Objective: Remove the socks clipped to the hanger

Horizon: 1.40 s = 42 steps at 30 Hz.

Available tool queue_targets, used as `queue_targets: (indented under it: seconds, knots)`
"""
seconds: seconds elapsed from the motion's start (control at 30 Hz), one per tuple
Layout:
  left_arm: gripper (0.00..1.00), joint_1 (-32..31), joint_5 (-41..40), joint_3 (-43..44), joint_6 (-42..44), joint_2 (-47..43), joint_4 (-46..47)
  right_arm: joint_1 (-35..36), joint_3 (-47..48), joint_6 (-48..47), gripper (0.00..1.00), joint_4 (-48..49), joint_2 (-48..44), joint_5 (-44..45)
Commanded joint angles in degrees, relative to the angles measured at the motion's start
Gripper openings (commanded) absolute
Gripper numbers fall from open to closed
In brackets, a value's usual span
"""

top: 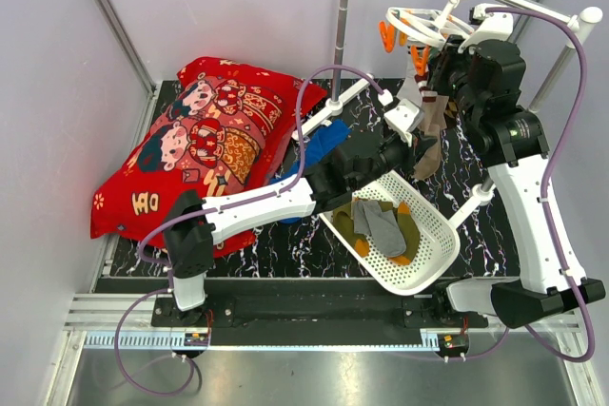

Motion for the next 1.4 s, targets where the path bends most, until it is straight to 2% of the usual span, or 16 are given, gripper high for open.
queue_targets:
  seconds: [0.0, 0.13, 0.37, 0.5, 0.67, 0.73, 0.77, 0.83, 0.93, 0.97, 1.0, 1.07, 1.13, 1.27, 1.37]
  knots:
    - [0.0, -0.38, -0.92, 2.77, 0.49, -0.02, 1.83, 1.21, 2.61, -0.57, 0.23, 3.66, -0.03, 2.08]
    - [0.0, -0.46, -1.45, -0.39, -0.04, -1.87, 3.58, 1.48, 2.78, 0.75, 0.01, 4.01, -0.12, 1.56]
    - [0.0, -0.38, -0.4, -2.33, -1.71, -2.05, 4.02, 1.48, 2.78, 1.28, 0.0, 3.75, -1.27, 1.03]
    - [0.0, -0.46, -0.57, -5.57, -3.72, -5.37, 3.58, 1.48, 3.4, 2.86, 0.0, 2.87, -1.26, -0.81]
    - [0.0, -0.81, -0.57, -21.71, -9.43, -9.6, 7.8, 1.48, 3.83, 7.68, 0.0, 2.6, -1.62, -3.36]
    - [0.03, -1.08, 0.57, -25.87, -13.48, -10.04, 10.95, 1.39, 4.36, 10.15, 0.0, 2.86, -1.79, -4.67]
    - [0.07, -1.25, 0.74, -29.63, -14.71, -10.04, 12.27, 1.48, 4.36, 10.94, 0.0, 3.13, -1.79, -4.94]
    - [0.21, -1.69, 0.75, -31.94, -17.26, -9.34, 14.83, 1.48, 4.28, 13.22, 0.0, 3.92, -1.62, -5.99]
    - [0.54, -1.78, 1.19, -32.74, -18.76, -7.94, 15.27, 1.48, 4.1, 16.48, 0.0, 4.36, -0.65, -6.53]
    - [0.75, -1.78, 1.01, -32.13, -18.94, -7.94, 14.4, 1.48, 3.93, 18.22, 0.0, 4.71, -0.56, -6.35]
    - [0.88, -1.78, 0.4, -31.69, -18.85, -8.37, 13.52, 1.48, 3.66, 19.2, 0.0, 4.97, -0.74, -6.09]
    - [0.96, -1.78, -0.57, -30.55, -17.89, -9.07, 12.2, 1.48, 2.61, 21.92, 0.0, 6.63, -1.35, -5.65]
    - [0.99, -1.52, -2.05, -28.54, -15.87, -10.04, 10.37, 1.57, 1.73, 24.46, 0.0, 8.3, -1.53, -5.73]
    - [0.99, 0.41, -3.3, -24.05, -13.58, -10.57, 5.87, 1.48, 2.08, 28.08, 0.0, 9.46, -1.0, -8.19]
    - [0.99, 2.17, -2.77, -23.6, -13.57, -11.36, 6.22, 1.48, 2.61, 29.4, 0.0, 9.72, -0.91, -8.9]
